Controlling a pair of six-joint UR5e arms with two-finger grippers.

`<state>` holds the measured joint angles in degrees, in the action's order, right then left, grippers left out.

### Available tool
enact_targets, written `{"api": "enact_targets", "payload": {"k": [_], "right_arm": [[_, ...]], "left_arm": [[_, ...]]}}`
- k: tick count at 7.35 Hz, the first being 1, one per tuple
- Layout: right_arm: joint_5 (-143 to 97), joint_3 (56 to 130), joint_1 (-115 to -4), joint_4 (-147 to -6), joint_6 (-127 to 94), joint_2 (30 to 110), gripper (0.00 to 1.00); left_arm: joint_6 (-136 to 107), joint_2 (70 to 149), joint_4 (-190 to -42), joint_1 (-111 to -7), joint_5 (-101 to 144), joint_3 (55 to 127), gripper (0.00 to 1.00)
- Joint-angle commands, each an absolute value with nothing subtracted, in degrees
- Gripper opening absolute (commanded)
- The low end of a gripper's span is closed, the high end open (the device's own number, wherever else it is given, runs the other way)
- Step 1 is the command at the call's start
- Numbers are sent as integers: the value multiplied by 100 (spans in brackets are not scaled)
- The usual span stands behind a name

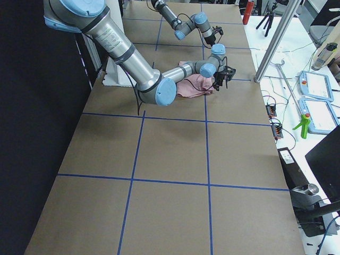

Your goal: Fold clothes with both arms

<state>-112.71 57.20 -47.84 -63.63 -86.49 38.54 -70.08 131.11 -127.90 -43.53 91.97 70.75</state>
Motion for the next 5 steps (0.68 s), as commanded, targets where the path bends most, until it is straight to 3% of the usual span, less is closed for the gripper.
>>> {"api": "enact_targets", "payload": {"k": [1,5], "right_arm": [[-11847,5597,-5325,-6196,-7719,4023,100],[-12925,7037,-6552,-6231,-5975,5979,100]], "left_arm": [[-6759,13087,-12990,-4544,9377,7057,100],[-4227,11825,-12973,-6086,11595,7725,100]]}}
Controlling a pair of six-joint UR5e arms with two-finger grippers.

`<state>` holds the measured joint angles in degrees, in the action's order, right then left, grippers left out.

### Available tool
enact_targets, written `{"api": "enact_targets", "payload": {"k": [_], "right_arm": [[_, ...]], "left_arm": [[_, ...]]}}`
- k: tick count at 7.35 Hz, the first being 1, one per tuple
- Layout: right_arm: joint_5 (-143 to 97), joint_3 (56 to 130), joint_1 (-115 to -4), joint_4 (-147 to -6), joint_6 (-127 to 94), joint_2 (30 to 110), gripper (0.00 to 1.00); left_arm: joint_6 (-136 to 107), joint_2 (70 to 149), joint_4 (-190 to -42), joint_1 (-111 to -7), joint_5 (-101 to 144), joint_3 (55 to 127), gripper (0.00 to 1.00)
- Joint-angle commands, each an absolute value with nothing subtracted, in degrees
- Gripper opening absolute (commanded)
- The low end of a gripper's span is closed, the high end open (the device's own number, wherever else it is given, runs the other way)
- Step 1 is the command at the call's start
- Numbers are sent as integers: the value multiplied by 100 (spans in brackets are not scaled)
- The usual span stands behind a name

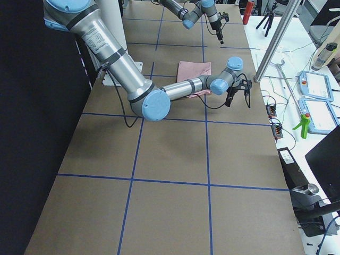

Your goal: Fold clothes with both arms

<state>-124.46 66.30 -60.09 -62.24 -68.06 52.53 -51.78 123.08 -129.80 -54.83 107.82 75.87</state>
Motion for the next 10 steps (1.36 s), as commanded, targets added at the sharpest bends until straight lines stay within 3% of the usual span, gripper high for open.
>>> {"api": "enact_targets", "payload": {"k": [1,4,6,7,8,10], "right_arm": [[-13277,7040,-7079,-6258,-4993,6368,100],[-13816,7293,-8451,-7168,-2287,7291,100],[-13825,7652,-8858,-7409,-1093,8186,100],[-13825,8351,-8859,-7427,-1081,8844,100],[-13816,8863,-8859,-7714,-1072,9216,100],[-13816,9131,-8929,-8757,-216,9194,100]], "left_arm": [[-3375,11465,-12929,-6709,12237,7726,100],[-1518,10507,-12658,-8310,13751,7839,100],[-322,9778,-10893,-9050,13834,8861,100],[-21,9182,-10107,-9140,13808,9703,100],[-18,9037,-9472,-9149,13799,10077,100],[26,8704,-9193,-9132,13642,10238,100]]}}
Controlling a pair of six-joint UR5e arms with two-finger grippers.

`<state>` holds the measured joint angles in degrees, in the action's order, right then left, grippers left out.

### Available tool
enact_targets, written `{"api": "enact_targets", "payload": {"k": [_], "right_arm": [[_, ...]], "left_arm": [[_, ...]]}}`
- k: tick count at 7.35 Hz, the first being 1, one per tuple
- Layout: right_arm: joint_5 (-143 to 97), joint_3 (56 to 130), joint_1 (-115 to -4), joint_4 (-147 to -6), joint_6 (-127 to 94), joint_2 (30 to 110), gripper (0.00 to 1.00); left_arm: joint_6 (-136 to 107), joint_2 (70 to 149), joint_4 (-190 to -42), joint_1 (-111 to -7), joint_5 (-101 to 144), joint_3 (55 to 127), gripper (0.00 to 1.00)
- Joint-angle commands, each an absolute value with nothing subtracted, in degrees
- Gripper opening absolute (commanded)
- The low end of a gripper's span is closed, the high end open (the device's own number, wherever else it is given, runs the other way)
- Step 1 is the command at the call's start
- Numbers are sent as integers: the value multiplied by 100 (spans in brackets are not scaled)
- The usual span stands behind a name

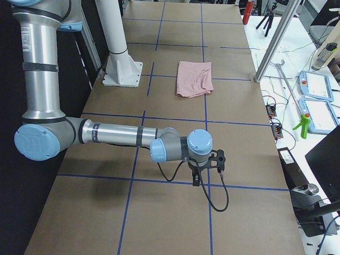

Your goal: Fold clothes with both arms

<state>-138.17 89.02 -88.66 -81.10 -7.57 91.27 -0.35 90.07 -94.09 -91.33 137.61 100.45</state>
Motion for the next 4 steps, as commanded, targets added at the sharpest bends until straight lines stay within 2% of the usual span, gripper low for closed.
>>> {"api": "enact_targets", "payload": {"k": [1,4], "right_arm": [[-13721,9219,-8938,-8963,-107,9167,100],[-13798,9220,-8929,-9358,-36,8949,100]], "left_arm": [[44,8666,-9237,-9123,13519,10196,100],[17,8736,-9263,-9088,13482,10073,100]]}}
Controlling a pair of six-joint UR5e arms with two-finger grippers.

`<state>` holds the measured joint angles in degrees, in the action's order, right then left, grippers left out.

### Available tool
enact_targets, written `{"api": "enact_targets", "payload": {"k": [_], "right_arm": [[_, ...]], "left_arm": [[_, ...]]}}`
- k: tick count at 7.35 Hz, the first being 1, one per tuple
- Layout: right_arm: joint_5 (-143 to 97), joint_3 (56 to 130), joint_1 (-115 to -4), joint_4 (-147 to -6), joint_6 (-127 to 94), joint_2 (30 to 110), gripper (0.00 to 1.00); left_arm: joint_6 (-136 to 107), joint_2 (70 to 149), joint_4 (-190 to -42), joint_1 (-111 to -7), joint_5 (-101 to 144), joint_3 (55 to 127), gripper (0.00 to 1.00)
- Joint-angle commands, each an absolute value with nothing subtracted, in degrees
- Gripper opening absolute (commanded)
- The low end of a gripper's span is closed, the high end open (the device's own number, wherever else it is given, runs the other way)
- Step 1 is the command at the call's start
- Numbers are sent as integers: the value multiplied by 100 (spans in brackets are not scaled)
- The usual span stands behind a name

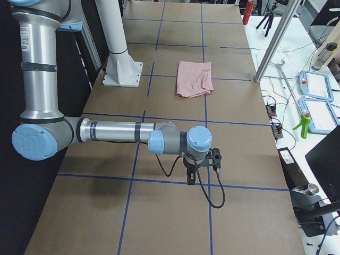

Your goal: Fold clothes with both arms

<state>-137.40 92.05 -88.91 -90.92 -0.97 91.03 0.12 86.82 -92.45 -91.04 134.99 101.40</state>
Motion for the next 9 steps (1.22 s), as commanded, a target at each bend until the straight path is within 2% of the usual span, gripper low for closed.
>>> {"api": "enact_targets", "payload": {"k": [1,9], "right_arm": [[-13808,9220,-8991,-9508,-18,8791,100],[-14019,9685,-8903,-9571,79,8798,100]], "left_arm": [[44,8849,-9229,-9079,13291,10090,100],[44,8780,-9220,-9079,13272,10178,100]]}}
